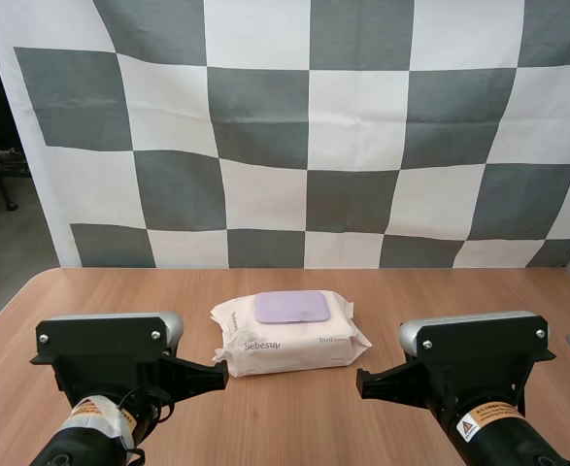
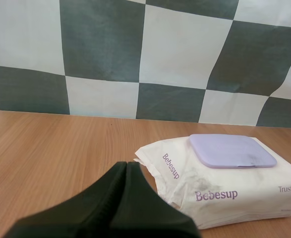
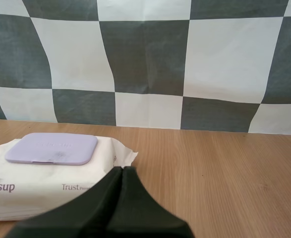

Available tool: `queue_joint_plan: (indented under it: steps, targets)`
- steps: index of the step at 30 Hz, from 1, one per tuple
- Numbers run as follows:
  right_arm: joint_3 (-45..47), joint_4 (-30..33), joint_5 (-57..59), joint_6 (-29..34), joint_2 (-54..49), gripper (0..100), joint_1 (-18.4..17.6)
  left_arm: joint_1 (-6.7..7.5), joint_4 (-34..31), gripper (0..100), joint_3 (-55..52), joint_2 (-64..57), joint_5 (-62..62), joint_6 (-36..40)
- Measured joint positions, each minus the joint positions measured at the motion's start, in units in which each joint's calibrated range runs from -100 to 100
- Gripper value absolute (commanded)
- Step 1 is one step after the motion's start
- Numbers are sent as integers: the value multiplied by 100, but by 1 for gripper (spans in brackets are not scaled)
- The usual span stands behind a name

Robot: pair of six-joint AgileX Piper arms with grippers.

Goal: Open the wet wipes lid

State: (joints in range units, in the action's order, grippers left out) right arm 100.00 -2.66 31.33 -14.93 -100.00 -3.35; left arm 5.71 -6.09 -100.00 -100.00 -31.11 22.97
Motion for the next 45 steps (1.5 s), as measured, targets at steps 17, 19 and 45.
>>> queue_joint_plan:
  steps: [17,19,45]
  targets:
    - [0,0,-10,0,0,0,531,-801,377,0,0,0,177,-1194]
    - [0,0,-10,0,0,0,531,-801,377,0,0,0,177,-1194]
    - [0,0,-10,0,0,0,531,-801,377,0,0,0,177,-1194]
